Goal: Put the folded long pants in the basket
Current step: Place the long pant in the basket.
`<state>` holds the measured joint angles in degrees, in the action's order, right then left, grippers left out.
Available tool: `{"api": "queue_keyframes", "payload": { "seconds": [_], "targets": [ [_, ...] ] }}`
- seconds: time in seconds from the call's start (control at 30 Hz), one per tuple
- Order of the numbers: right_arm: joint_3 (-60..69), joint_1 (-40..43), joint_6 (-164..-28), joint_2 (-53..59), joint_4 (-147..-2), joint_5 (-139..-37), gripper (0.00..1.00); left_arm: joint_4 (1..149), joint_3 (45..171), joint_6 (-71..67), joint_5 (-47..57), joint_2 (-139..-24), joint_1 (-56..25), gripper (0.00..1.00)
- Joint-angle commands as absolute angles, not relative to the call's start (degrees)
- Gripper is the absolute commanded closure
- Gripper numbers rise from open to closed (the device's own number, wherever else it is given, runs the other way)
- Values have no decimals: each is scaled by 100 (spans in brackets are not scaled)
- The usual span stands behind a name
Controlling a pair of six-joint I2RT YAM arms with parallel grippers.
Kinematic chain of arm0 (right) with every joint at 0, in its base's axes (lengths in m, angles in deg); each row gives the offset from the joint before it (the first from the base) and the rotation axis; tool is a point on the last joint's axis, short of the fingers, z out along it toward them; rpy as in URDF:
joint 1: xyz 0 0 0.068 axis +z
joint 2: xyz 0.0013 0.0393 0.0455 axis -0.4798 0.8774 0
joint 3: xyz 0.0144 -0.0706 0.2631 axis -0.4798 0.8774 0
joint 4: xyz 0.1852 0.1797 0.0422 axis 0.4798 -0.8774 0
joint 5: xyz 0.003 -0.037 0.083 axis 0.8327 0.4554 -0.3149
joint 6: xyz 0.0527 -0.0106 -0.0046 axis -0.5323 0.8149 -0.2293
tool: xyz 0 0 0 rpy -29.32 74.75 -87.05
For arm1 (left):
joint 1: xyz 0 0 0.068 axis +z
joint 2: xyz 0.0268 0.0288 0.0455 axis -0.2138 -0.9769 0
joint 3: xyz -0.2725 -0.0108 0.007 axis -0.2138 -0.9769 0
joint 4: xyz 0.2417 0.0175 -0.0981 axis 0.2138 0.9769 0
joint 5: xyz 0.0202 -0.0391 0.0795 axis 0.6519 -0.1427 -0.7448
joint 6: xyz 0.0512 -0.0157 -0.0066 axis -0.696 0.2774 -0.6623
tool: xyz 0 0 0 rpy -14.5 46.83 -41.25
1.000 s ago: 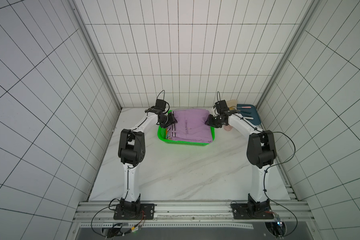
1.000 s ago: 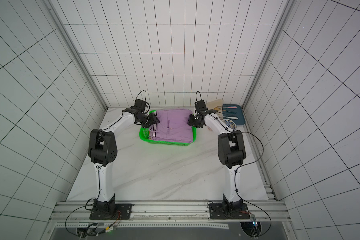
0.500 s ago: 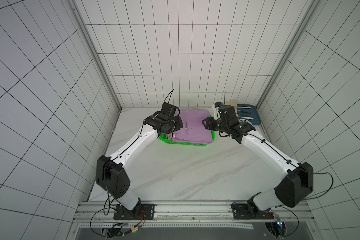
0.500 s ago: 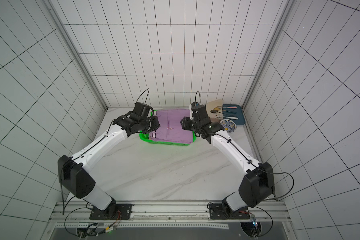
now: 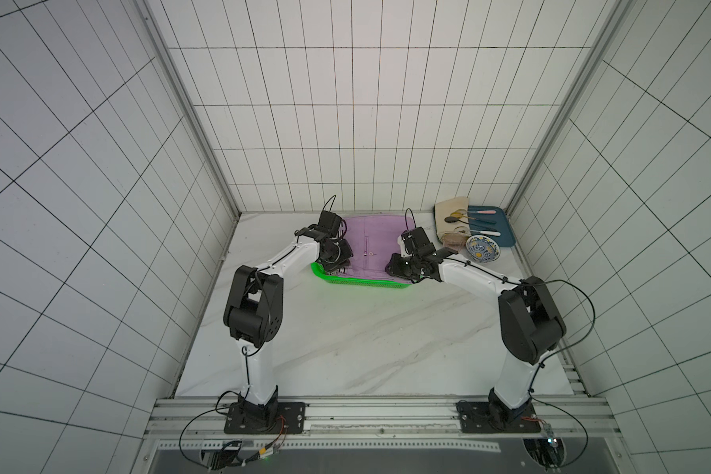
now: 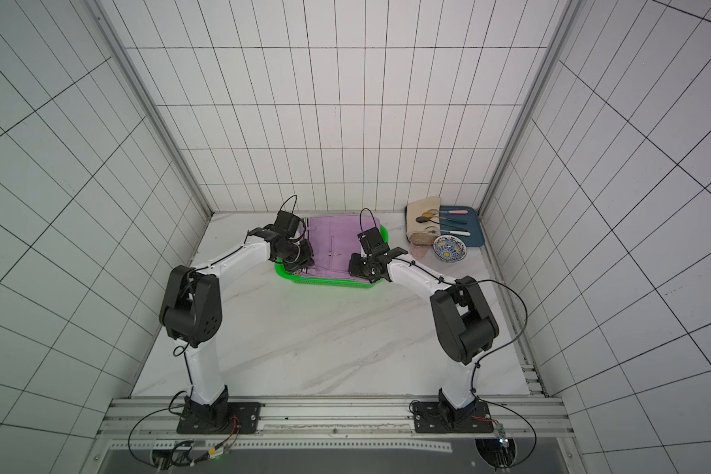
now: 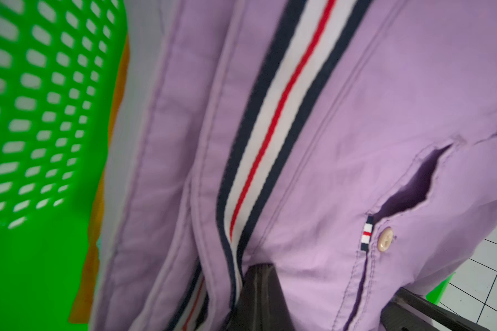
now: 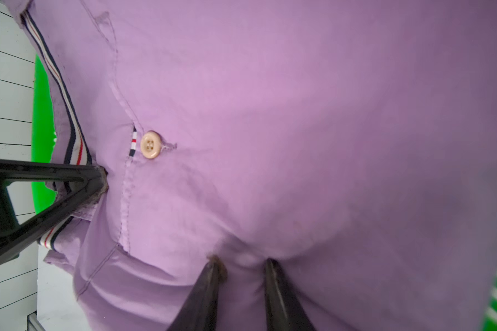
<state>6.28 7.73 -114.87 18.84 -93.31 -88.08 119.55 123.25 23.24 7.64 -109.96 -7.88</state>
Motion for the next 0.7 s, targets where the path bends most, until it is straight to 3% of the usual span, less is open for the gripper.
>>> {"api": "queue_keyframes", "payload": {
  "seconds": [0.0,0.17,0.3,0.47,0.67],
  "targets": [
    [609,847,-11606,1494,-9762,-8342,64,12272,12175,2392,309,-10562,-725,100],
    [-258,833,-11301,1052,-10106,-7503,58,12074,12667,2682,421,-10055,-730,100],
    [-995,786,-10808,1272,-10069,-7063,53,12372,13793,2581,546,-10502,-717,100],
    [-1763,503,-10296,2192,-10058,-6860,52,12539,14902,2172,552,-11405,-640,100],
    [-2362,32,-10359,3618,-10117,-7106,52,12321,15343,1834,722,-12623,-365,100]
  ]
}}
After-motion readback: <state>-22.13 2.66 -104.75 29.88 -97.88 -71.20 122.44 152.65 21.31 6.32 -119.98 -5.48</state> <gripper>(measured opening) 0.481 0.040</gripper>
